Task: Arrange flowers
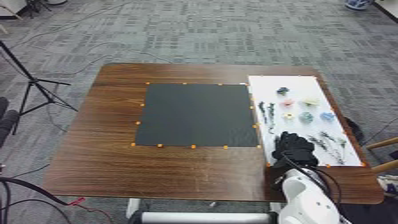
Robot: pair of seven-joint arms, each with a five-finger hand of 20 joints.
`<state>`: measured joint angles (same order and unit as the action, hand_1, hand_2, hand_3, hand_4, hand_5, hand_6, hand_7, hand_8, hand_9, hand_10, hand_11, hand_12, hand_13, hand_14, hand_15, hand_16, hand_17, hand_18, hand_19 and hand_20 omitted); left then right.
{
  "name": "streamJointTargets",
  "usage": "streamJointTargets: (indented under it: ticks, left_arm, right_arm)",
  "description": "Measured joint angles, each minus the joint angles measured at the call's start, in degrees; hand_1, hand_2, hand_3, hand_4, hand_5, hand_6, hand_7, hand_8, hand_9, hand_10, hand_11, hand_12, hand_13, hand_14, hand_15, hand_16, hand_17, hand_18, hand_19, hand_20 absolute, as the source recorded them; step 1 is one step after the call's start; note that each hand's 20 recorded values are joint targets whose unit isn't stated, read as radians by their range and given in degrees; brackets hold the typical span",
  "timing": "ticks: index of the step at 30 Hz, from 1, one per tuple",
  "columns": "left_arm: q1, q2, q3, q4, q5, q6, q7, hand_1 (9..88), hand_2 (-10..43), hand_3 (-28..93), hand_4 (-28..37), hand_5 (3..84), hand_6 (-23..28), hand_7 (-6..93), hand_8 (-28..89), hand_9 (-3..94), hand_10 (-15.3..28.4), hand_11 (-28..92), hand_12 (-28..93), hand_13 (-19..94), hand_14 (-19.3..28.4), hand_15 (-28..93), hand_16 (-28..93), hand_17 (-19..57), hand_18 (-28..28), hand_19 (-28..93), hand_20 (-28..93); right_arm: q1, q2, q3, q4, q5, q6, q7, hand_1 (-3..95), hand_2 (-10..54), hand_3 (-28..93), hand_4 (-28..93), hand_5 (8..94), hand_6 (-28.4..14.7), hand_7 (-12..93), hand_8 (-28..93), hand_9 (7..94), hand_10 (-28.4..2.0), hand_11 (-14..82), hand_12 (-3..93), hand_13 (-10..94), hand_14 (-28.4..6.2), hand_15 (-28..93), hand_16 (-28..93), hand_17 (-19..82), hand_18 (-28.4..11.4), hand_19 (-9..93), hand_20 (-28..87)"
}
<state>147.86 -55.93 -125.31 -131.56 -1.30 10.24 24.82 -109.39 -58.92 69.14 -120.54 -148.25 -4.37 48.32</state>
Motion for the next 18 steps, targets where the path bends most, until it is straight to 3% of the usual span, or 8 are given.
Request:
streamJointTargets:
  ticks: [2, 6, 10, 15, 18]
  left_arm:
    - [-0.02, 0.0, 0.05, 0.0, -0.07, 0.0, 0.01, 21.3, 16.9, 68, -28.3, 36.3, 7.6, 4.3, -7, 31.9, 12.0, 9, 9, 20, 9.8, 14, -5, -3.1, 4.7, 13, 8]
    - [0.06, 0.0, 0.05, 0.0, -0.22, -0.02, 0.07, 21.3, 16.8, 69, -28.3, 36.2, 7.6, 4.2, -7, 31.9, 12.0, 9, 9, 20, 9.9, 14, -5, -3.1, 4.7, 13, 8]
    - [0.15, 0.0, 0.03, 0.0, -0.25, -0.03, 0.08, 21.4, 16.8, 68, -28.3, 36.2, 7.6, 4.1, -7, 32.0, 12.0, 9, 9, 19, 9.9, 14, -5, -3.1, 4.7, 13, 8]
    - [0.15, 0.0, 0.01, 0.0, -0.21, 0.08, 0.01, 25.0, 16.1, 67, -28.3, 36.3, 6.5, 5.0, -7, 32.0, 11.8, 9, 9, 20, 9.5, 15, -5, -2.5, 4.6, 13, 8]
    - [0.05, 0.14, -0.04, 0.17, 0.7, 0.83, -0.88, 26.9, 15.7, 67, -28.3, 36.7, 5.8, 5.8, -7, 32.4, 11.7, 10, 9, 20, 9.2, 15, -5, -2.2, 4.8, 15, 8]
  right_arm:
    - [0.45, -0.06, -0.2, 0.43, -0.05, -0.1, 0.25, 58.9, -9.5, 75, -28, 75.3, 0.7, 45, 19, 84.2, -9.0, 23.6, 50.5, 70, -8.6, 57, 46, 36, -28.4, 86, 39]
    - [0.77, -0.25, -0.18, 0.75, 0.27, 0.16, 0.57, 58.2, -9.5, 78, -27, 74.7, 1.1, 49, 18, 88.2, -8.1, 20.4, 50.5, 75, -5.7, 52, 49, 38, -28.4, 86, 38]
    - [0.43, -0.23, -0.09, 0.85, 0.89, 2.29, 0.76, 57.3, -9.5, 79, -25, 74.0, 1.3, 52, 17, 89.7, -7.9, 19.3, 51.9, 77, -5.5, 50, 51, 39, -28.4, 87, 38]
    - [-1.04, 0.25, -0.49, 1.24, 1.06, 8.75, 1.1, 57.2, -9.5, 79, -24, 73.8, 1.2, 53, 17, 89.7, -8.3, 19.6, 52.6, 77, -5.6, 50, 51, 39, -28.4, 87, 38]
    - [-1.8, 0.69, -0.77, 1.26, 1.03, 11.94, 1.3, 57.1, -9.5, 79, -23, 73.7, 1.1, 53, 16, 89.7, -8.2, 19.8, 52.6, 76, -5.6, 51, 51, 39, -28.4, 87, 38]
